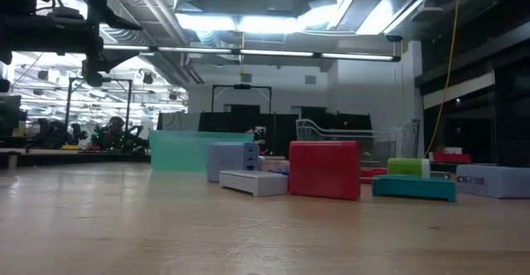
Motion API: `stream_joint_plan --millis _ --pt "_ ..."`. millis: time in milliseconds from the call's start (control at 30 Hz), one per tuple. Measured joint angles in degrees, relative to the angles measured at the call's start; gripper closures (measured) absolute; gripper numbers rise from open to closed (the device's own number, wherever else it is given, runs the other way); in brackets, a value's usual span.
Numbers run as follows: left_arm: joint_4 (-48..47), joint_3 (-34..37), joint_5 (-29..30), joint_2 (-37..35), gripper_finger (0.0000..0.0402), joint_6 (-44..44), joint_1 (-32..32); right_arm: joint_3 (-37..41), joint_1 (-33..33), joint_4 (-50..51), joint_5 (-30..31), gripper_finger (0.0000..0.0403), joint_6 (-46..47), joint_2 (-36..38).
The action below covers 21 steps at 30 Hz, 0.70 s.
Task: Pick & Place Office items
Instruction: Put the left light blue charger adapter into the green bin
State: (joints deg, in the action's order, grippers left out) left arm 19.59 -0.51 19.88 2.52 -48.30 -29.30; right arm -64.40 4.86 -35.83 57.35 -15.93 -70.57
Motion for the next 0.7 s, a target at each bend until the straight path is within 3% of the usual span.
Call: stream_joint_plan --millis 167,700 --pt "1.28 0.0 -0.59 -0.02 0.0155 -6.14 0.0 0.0 -2.46 0.51 -4.14 0.0202 -0.17 0.02" --pt "2.87 0.0 -6.54 -0.02 0.0155 -12.37 0.0 0.0 -7.66 3.75 -16.62 0.0201 0.12 0.02"
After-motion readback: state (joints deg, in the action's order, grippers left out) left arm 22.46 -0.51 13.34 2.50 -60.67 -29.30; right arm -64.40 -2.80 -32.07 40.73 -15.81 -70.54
